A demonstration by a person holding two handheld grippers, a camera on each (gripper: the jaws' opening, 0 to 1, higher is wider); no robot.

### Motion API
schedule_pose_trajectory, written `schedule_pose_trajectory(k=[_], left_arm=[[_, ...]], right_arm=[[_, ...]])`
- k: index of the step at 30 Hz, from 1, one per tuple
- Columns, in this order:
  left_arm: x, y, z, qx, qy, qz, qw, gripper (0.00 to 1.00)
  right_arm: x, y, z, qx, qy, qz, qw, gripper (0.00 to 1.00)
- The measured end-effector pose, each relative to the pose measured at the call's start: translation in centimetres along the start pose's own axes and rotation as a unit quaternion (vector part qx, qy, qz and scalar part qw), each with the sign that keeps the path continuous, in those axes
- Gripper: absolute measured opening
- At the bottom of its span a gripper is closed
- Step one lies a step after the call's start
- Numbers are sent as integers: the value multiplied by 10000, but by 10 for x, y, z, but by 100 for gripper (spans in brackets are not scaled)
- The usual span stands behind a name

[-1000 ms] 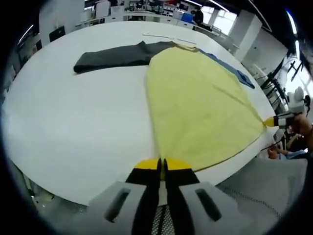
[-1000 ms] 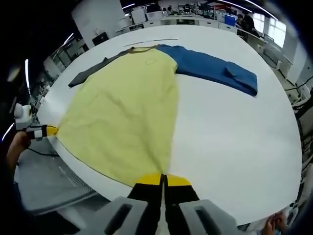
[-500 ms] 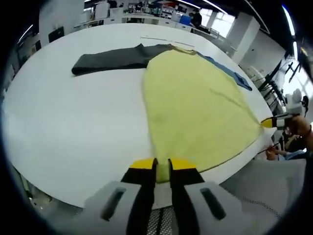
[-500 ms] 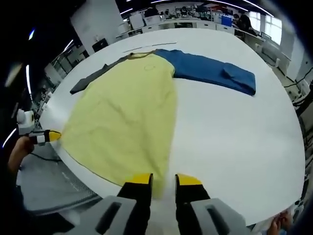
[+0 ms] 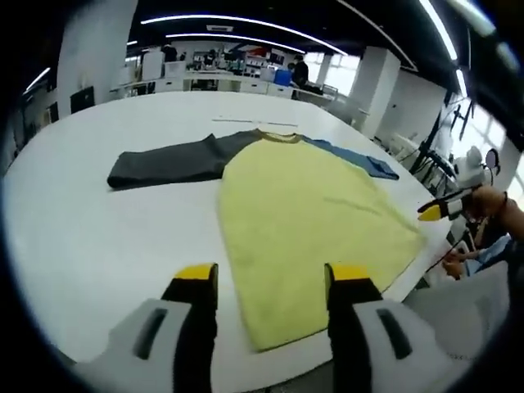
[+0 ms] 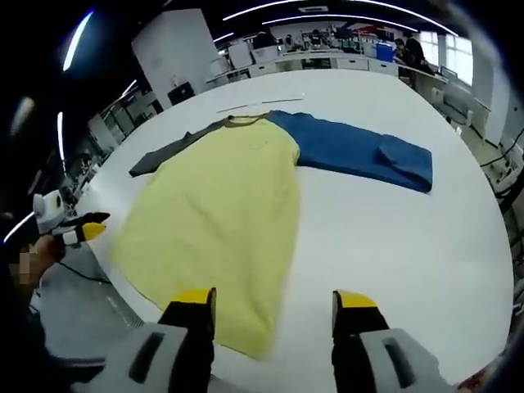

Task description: Fold the garment on the visible template until the final outline fits inside the template.

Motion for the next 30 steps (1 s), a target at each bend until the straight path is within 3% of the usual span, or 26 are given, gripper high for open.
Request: schedule_pose_trajectory(k=[3, 10, 15, 21, 25, 30], left_arm=[[1, 1, 0, -34, 33, 15, 10000, 67], [1, 1, 1, -57, -38, 27, 10000, 78], [-1, 7, 0, -214, -151, -56, 9996, 87], [0, 10, 2, -193, -161, 38, 9997, 93], [0, 15, 3, -333, -170, -100, 9993, 94], [1, 18, 5, -370, -85, -2, 9993, 98]], right_arm=[[-5, 7, -1, -119, 3, -55, 9999, 69], [-23, 25, -3, -288, -116, -243, 9992, 80], [-43, 42, -7, -595, -126, -139, 9981, 89], [-64, 61, -11, -908, -177, -113, 9956, 92], [-80, 71, -7, -999, -244, -102, 9946, 91], [-96, 90, -3, -1234, -388, -426, 9907, 89]])
Point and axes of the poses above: the point that each gripper's makers call its tool centre point, and the gripper's own axes: z roughly forward along the fingers, x roughly to its left, y roughly out of its top, the point moved 9 cm from there along -z, roughly backward along the fingers, and after that the axes turned 14 degrees about y, right-handed, at the moved point
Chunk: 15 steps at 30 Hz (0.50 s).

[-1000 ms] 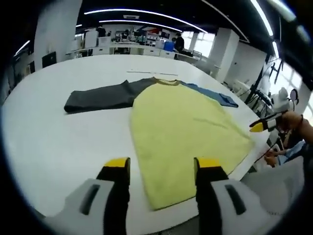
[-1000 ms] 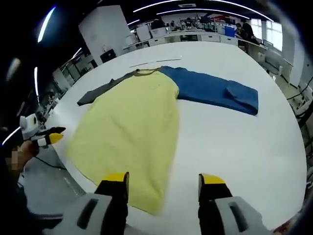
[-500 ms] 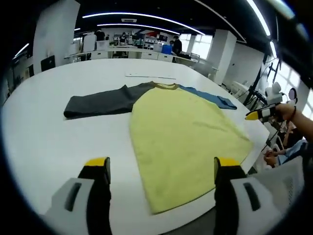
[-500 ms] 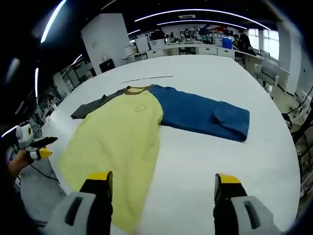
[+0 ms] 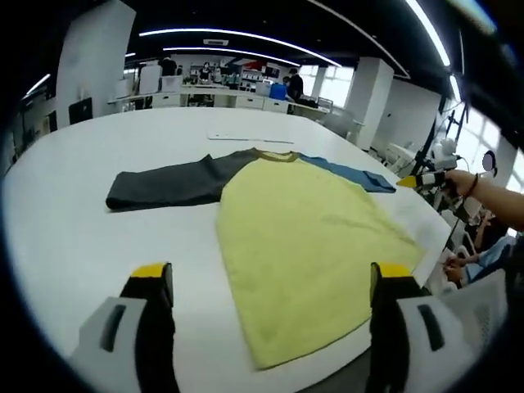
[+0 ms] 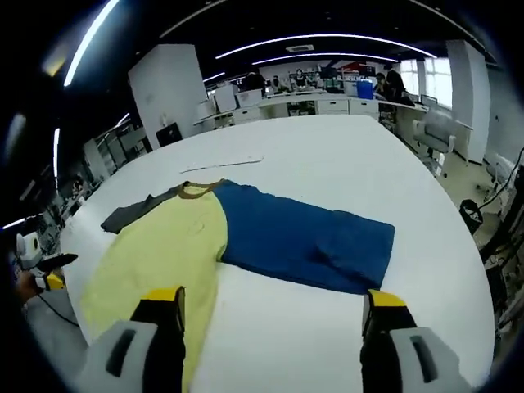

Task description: Fold the garment on the visible template until the final outline fits inside the template.

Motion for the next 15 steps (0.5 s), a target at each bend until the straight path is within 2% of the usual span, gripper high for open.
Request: schedule_pose_trajectory(k=[6, 15], left_arm=[[-2, 7, -1, -197, -58, 5, 9998, 99], [-3, 8, -1, -170, -36, 141, 9997, 99]], right_arm=[[-9, 18, 12, -58, 86, -122, 9999, 86], [-19, 28, 34, 91, 32, -336, 9994, 73]])
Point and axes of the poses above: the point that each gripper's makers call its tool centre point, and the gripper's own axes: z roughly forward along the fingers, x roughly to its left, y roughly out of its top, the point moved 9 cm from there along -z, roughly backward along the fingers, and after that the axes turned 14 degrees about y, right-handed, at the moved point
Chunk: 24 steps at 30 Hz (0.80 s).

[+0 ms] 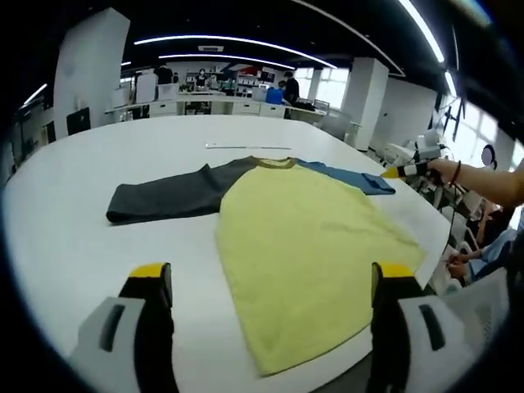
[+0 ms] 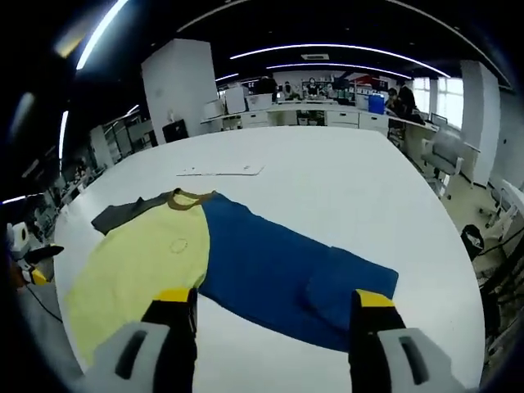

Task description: Fold the garment on the visible template until the final outline fits inside the template.

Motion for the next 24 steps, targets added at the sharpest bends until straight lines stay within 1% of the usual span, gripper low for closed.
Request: schedule_pose_trajectory(k=[7, 10, 13, 15, 18, 24], left_arm=[[-1, 0, 2, 89, 4, 81, 9999, 98], [-1, 3, 2, -1, -30, 44, 10000, 96], [-2, 4, 1, 3, -39, 101, 9999, 95], [-2, 4, 1, 14, -34, 178, 9998, 94], [-3, 5, 1, -21, -69, 167, 9998, 92], [-2, 3, 0, 99, -59, 173, 9998, 90]], right_arm=[[-4, 0, 11, 68, -24, -10, 10000, 61], [-8, -1, 15, 163, -78, -65, 9998, 56], [-11, -4, 19, 231, -136, -106, 9996, 49], [-13, -6, 22, 342, -167, -124, 9992, 45], [-15, -10, 25, 476, -175, -106, 9987, 38], [-17, -11, 26, 517, -265, -63, 9983, 26]])
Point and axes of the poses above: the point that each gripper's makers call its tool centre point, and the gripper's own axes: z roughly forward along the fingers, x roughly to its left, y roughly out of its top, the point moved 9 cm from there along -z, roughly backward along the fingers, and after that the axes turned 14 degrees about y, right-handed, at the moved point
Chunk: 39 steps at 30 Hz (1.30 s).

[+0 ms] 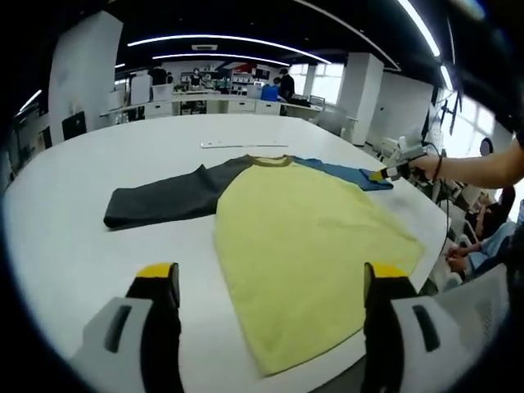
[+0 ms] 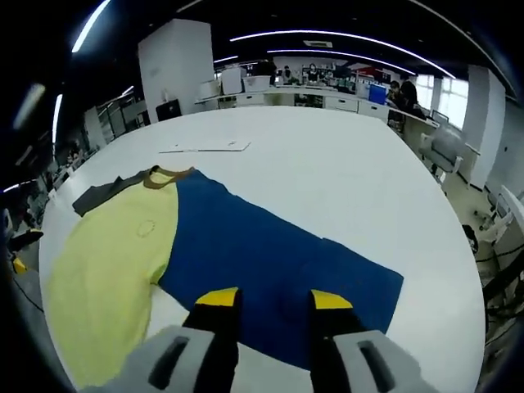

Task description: Fold the garment on the visible template until the final outline fits inside the template.

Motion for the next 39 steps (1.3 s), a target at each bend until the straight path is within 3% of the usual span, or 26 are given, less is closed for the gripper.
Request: schedule_pose_trajectory(k=[9, 15, 23, 39], left_arm=[[-2, 0, -3, -25, -13, 18, 10000, 90], [-4, 1, -4, -41, -70, 60, 9999, 94], [-5, 2, -4, -9, -155, 137, 9998, 95], [-8, 4, 0, 4, -355, 258, 9990, 97]], right_arm=[[-7, -7, 1, 207, -240, 45, 9995, 13], [-12, -12, -2, 2, -487, 277, 9984, 0], [-16, -12, -4, -169, -444, 663, 9967, 0], [-9, 5, -9, -265, -464, 487, 9974, 0]])
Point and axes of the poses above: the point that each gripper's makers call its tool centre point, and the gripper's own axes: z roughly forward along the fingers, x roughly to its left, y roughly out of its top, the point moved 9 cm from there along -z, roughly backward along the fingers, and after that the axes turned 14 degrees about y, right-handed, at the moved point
